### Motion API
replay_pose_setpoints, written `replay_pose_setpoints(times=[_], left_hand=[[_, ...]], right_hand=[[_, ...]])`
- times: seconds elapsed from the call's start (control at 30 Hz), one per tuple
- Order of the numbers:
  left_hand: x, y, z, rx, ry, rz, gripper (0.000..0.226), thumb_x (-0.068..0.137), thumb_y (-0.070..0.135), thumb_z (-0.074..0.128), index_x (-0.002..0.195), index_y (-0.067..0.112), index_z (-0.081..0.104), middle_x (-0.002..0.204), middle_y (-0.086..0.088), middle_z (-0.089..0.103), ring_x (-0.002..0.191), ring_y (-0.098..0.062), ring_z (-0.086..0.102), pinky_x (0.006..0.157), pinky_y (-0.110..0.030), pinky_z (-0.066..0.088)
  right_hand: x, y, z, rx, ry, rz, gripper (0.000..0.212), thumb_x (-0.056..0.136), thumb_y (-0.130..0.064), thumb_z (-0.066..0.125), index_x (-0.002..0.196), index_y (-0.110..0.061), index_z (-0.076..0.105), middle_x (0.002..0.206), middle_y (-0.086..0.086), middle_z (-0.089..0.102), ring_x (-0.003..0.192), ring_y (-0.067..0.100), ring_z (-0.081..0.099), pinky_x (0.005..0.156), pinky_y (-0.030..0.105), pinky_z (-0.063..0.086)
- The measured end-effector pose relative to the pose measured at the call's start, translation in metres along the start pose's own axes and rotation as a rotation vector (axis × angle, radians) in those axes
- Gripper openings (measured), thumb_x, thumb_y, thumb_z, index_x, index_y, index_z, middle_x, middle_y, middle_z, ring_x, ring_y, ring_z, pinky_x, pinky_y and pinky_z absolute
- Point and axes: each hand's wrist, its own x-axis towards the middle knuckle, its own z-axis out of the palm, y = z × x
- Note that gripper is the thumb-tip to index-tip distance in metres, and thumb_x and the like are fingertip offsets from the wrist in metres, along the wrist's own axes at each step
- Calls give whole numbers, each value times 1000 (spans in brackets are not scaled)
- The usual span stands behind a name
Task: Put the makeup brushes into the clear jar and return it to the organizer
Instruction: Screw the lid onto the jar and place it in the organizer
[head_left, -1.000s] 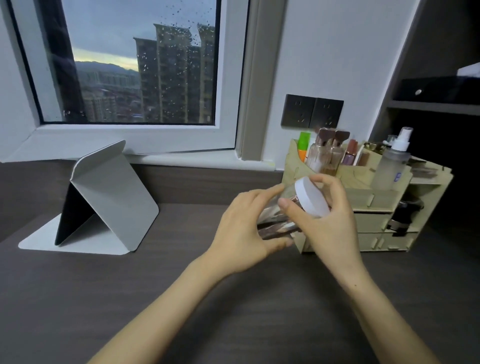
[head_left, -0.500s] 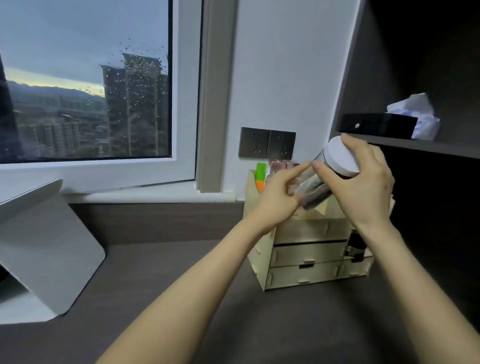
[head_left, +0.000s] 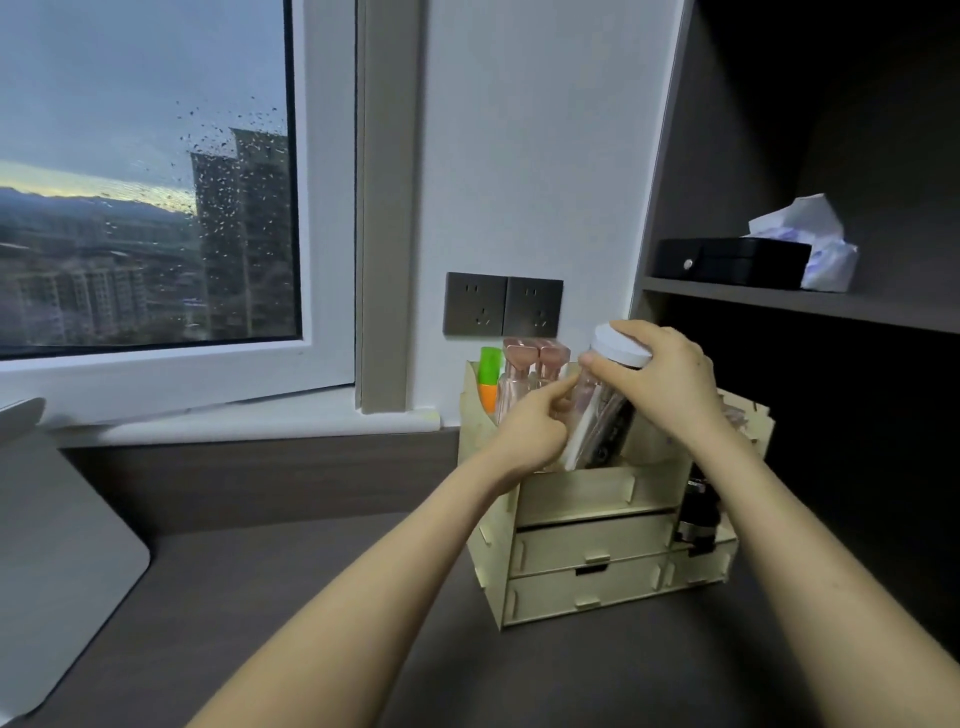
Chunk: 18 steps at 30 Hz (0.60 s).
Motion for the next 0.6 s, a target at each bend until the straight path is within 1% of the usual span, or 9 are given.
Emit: replay_pose_setpoints(times=[0.07, 0.13, 0.17, 0.23, 0.3, 0.4, 0.47, 0.53, 0.6], left_hand=[[5, -3, 2, 61, 13, -38, 70, 76, -14, 31, 140, 14, 34, 116, -21, 56, 94, -34, 56, 83, -41, 51], [8, -4, 5, 116, 21, -58, 66, 76, -11, 33, 139, 9, 36, 124, -26, 53, 109, -42, 52, 91, -48, 46], [10, -3, 7, 159, 32, -60, 62, 77, -10, 34, 137, 7, 39, 127, -25, 53, 114, -42, 50, 93, -46, 45], [11, 0, 13, 288, 83, -68, 51, 80, -6, 38, 129, 4, 48, 126, -20, 56, 115, -36, 50, 92, -37, 44], [12, 1, 17, 365, 128, -77, 40, 81, -2, 40, 118, 0, 57, 122, -19, 59, 111, -34, 52, 87, -33, 42], [13, -1, 16, 373, 145, -101, 37, 78, -2, 42, 111, -1, 61, 116, -20, 62, 105, -34, 54, 81, -31, 43], [13, -3, 15, 371, 141, -94, 37, 77, -2, 42, 109, -2, 61, 114, -20, 62, 103, -35, 55, 77, -29, 42], [10, 0, 14, 329, 138, -100, 37, 78, -3, 41, 110, -2, 60, 115, -21, 61, 104, -35, 54, 78, -29, 42], [9, -3, 8, 261, 161, -124, 37, 78, -5, 39, 108, -3, 60, 110, -22, 63, 102, -37, 56, 83, -32, 47]], right_hand=[[9, -3, 5, -37, -87, 9, 62, 73, -52, 68, 124, -19, 59, 128, 7, 61, 119, 25, 52, 96, 33, 40], [15, -2, 8, -50, -160, 33, 65, 73, -55, 67, 125, -18, 58, 132, 5, 59, 123, 25, 50, 101, 36, 40], [18, 0, 9, -57, -178, 45, 66, 73, -57, 66, 126, -19, 58, 134, 3, 59, 124, 24, 50, 102, 36, 39], [18, 4, 9, -66, -203, 58, 65, 72, -59, 65, 124, -20, 59, 134, 1, 58, 125, 23, 49, 103, 36, 38], [13, 6, 12, -73, -221, 50, 56, 73, -55, 67, 117, -19, 64, 126, 5, 64, 120, 26, 52, 99, 37, 40], [7, 6, 17, -81, -213, 8, 37, 73, -55, 66, 92, -23, 69, 93, 9, 70, 96, 29, 57, 80, 36, 44], [8, 9, 22, -102, -206, -19, 37, 71, -60, 63, 84, -25, 68, 78, 5, 66, 85, 27, 57, 69, 34, 41], [8, 7, 22, -159, -197, -32, 43, 71, -64, 60, 89, -26, 68, 82, 9, 65, 85, 30, 59, 65, 33, 39], [4, 6, 23, -338, -145, -39, 56, 72, -70, 55, 109, -30, 64, 101, 12, 61, 95, 33, 59, 68, 34, 41]])
